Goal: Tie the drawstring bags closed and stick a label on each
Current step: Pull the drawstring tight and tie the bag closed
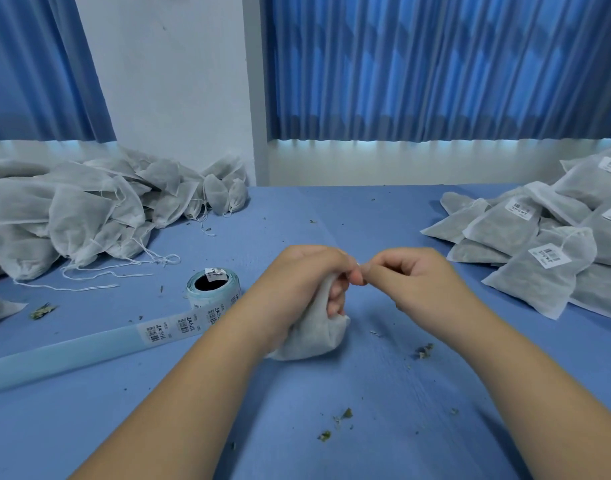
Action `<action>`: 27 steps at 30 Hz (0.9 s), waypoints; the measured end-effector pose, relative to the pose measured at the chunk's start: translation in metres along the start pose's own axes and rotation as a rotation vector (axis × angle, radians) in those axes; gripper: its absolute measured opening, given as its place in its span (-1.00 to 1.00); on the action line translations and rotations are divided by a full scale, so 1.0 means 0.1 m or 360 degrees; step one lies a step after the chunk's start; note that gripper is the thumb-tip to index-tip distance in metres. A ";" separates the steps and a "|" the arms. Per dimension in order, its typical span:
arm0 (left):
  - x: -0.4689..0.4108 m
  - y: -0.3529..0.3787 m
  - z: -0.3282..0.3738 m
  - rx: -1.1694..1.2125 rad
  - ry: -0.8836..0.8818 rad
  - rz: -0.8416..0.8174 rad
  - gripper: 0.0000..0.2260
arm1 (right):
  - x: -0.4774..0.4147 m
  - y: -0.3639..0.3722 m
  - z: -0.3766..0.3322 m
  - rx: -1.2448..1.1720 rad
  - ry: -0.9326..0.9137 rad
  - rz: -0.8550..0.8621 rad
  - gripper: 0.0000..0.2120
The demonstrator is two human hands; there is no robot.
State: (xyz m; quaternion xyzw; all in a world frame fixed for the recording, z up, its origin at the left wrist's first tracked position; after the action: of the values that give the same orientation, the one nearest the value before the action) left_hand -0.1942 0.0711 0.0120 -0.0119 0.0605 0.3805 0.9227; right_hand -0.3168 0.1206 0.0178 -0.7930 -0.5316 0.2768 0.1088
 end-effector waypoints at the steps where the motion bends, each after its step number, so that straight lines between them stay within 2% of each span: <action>1: 0.00 -0.02 -0.01 0.0111 -0.0047 -0.0006 -0.84 | -0.01 0.01 0.05 0.0071 0.0030 -0.0003 -0.78; 5: -0.02 -0.06 -0.15 0.0480 -0.0328 -0.0021 -0.74 | -0.05 0.03 0.22 0.0535 0.0141 -0.0069 -0.87; 6: -0.02 -0.06 -0.17 0.0524 -0.0378 -0.0028 -0.77 | -0.06 0.02 0.24 0.0655 0.0139 -0.0070 -0.92; 8: -0.02 -0.05 -0.19 0.0592 -0.0450 -0.0046 -0.84 | -0.07 -0.02 0.20 0.0779 0.0071 0.0024 -0.85; 9: -0.02 -0.05 -0.20 0.0614 -0.0477 -0.0057 -0.86 | -0.07 -0.06 0.15 0.0724 0.0017 0.0110 -0.84; 11: -0.02 -0.04 -0.22 0.0614 -0.0511 -0.0078 -0.84 | -0.04 -0.14 0.03 0.0374 -0.0053 0.0233 -0.90; 14: -0.03 -0.01 -0.25 0.0530 -0.0527 -0.0121 -0.75 | 0.03 -0.05 -0.09 -0.0183 -0.0010 0.0036 -0.84; 16: -0.02 0.03 -0.25 0.0489 -0.0528 -0.0176 -0.75 | 0.07 0.05 -0.15 -0.0204 -0.0006 -0.0085 -0.82; 22: -0.01 0.04 -0.23 0.0372 -0.0481 -0.0247 -0.74 | 0.10 0.06 -0.19 -0.0205 -0.0023 -0.0080 -0.87; 27: 0.00 0.06 -0.21 0.0220 -0.0420 -0.0280 -0.87 | 0.11 0.08 -0.19 -0.0150 -0.0016 -0.0107 -0.89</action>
State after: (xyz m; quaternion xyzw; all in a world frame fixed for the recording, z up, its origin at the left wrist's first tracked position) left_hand -0.2001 0.0738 -0.0085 0.0965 -0.0364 0.2916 0.9510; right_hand -0.2973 0.1294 0.0265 -0.7776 -0.5710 0.2516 0.0778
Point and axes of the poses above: each hand's wrist, its own x-axis away from the middle knuckle, its own y-axis out of the palm, z = x × y, the point moved 8 cm from there along -x, towards the middle knuckle, and after that the axes turned 1 degree about x, right-handed, at the moved point
